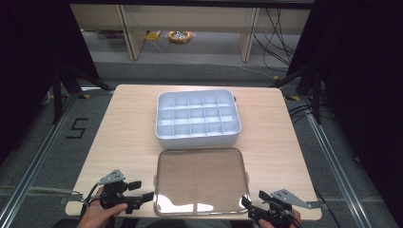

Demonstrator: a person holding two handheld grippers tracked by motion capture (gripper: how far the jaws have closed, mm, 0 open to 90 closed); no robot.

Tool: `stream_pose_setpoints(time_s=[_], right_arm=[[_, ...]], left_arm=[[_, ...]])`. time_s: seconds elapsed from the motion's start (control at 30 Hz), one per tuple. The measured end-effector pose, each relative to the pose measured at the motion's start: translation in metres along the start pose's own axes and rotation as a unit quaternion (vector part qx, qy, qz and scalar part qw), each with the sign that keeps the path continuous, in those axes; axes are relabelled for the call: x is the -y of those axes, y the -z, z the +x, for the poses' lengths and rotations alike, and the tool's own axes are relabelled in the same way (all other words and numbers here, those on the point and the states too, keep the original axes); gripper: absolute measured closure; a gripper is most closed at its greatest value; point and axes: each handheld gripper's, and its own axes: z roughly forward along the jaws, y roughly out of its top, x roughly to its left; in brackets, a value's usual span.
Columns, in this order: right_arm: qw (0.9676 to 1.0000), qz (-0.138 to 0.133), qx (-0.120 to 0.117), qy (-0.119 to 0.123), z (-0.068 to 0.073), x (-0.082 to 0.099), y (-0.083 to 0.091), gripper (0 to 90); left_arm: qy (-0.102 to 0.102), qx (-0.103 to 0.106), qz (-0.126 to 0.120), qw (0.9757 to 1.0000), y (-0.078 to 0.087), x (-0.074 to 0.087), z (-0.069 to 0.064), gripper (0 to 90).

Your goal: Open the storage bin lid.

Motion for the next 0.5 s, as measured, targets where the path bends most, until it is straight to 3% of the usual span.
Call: stream_pose_setpoints(time_s=[0.03,0.07,0.13,0.17,0.2,0.23,0.5], right_arm=[[0.9999,0.007,0.008,-0.001,0.0006,-0.0002,0.0013,25.2],[0.9998,0.004,0.012,0.016,-0.0021,-0.0007,0.0011,25.2],[0.9999,0.008,0.007,-0.008,0.0005,-0.0002,0.0009,25.3],[0.9994,-0.005,0.013,0.030,-0.0053,-0.0008,-0.0003,25.3],[0.9999,-0.003,0.006,0.009,-0.0029,0.0000,-0.0009,25.3],[0.9998,-0.007,0.005,0.019,-0.0049,-0.0002,-0.0018,25.4],[0.9993,0.001,0.019,0.034,-0.0070,-0.0008,-0.0009,25.5]], left_arm=[[-0.001,-0.002,0.004,1.0000,0.0005,-0.0005,-0.0005,21.7],[0.000,-0.001,0.004,1.0000,0.0005,-0.0006,-0.0006,21.7],[0.000,-0.001,0.004,1.0000,0.0005,-0.0006,-0.0005,21.8],[0.000,0.000,0.000,1.0000,-0.0001,-0.0002,0.0000,21.8],[0.002,-0.001,-0.001,1.0000,-0.0002,-0.0001,0.0000,21.9],[0.001,-0.002,0.000,1.0000,-0.0002,0.0000,0.0002,21.9],[-0.001,0.000,0.003,1.0000,-0.0011,0.0002,-0.0004,22.1]])
